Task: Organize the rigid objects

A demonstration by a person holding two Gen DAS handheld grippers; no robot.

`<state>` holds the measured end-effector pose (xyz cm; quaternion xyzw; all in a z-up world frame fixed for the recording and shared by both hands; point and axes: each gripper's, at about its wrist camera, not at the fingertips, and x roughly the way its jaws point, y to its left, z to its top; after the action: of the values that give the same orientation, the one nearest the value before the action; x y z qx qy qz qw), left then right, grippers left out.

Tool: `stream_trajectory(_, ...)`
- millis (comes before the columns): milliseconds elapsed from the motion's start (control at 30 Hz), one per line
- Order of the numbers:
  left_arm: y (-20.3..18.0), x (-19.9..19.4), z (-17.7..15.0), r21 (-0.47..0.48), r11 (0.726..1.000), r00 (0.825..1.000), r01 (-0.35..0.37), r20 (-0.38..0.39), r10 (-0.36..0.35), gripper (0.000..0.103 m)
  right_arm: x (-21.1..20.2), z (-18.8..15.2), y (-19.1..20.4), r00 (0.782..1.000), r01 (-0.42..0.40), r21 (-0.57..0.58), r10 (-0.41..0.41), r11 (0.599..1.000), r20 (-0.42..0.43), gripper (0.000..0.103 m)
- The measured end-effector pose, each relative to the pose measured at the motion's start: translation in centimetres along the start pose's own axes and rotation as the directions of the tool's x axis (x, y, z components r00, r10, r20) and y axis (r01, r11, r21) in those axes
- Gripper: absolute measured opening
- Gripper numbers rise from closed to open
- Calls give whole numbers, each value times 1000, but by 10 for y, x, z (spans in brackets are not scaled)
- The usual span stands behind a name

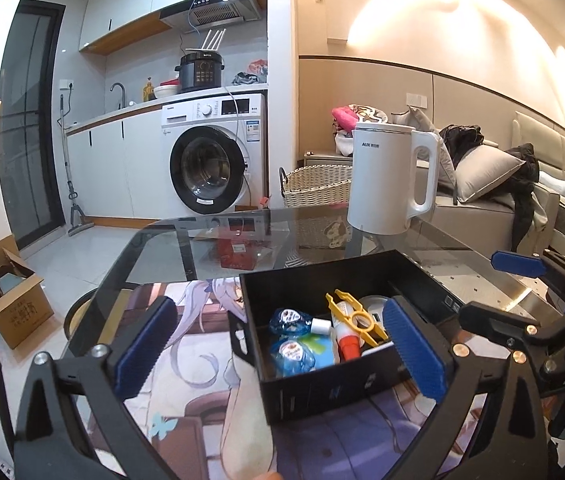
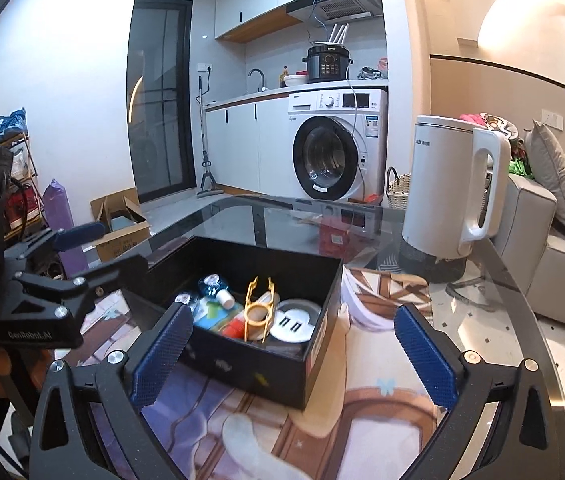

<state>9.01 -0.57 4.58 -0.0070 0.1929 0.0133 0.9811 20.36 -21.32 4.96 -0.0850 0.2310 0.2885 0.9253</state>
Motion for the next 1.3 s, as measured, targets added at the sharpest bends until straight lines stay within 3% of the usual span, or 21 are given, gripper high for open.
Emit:
stream_trajectory(467,-7,-25,-20,32,999,999,-32,-37,33,103,-31,-11,13,1000,3,-9,-3,1000,17,103)
stream_trajectory(1300,-8,-19,-29,2,1000,998,-13,-63,13,103,-23,-21,15,1000,-9,-3,9,1000,1,103)
